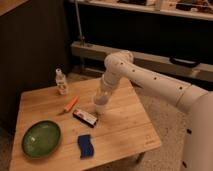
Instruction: Place the ceramic cup in the ceramic bowl
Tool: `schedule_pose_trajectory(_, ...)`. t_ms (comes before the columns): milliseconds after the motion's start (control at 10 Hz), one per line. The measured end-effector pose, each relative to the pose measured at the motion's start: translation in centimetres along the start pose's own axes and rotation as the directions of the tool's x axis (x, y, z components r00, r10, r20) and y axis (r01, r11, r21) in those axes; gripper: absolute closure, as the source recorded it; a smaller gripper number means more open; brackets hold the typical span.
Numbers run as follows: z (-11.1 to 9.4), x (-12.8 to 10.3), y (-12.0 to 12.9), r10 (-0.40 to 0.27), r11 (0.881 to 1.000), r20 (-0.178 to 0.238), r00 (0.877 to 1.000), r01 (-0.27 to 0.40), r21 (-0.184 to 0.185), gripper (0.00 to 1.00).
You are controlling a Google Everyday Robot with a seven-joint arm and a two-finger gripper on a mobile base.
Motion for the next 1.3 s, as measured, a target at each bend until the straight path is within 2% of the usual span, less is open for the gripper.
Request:
schedule_pose_trajectory(200,0.7,-0.5,0.5,0.014,1.0,0.006,1.0,-0.014,0.002,0.51)
schedule_pose_trajectory(400,0.4,-0.8,1.1,0.03,1.0,-0.005,1.0,-0.03,-0.002,0.51)
schedule_pose_trajectory(800,-1.2,-1.0,2.1,0.046,0.999,-0.063,0.997,-0.045,0.016,0.51)
schedule_pose_trajectory(1300,-0.5,-0.4,1.7,0.031,0.999,-0.055,0.998,-0.03,0.029,0.51)
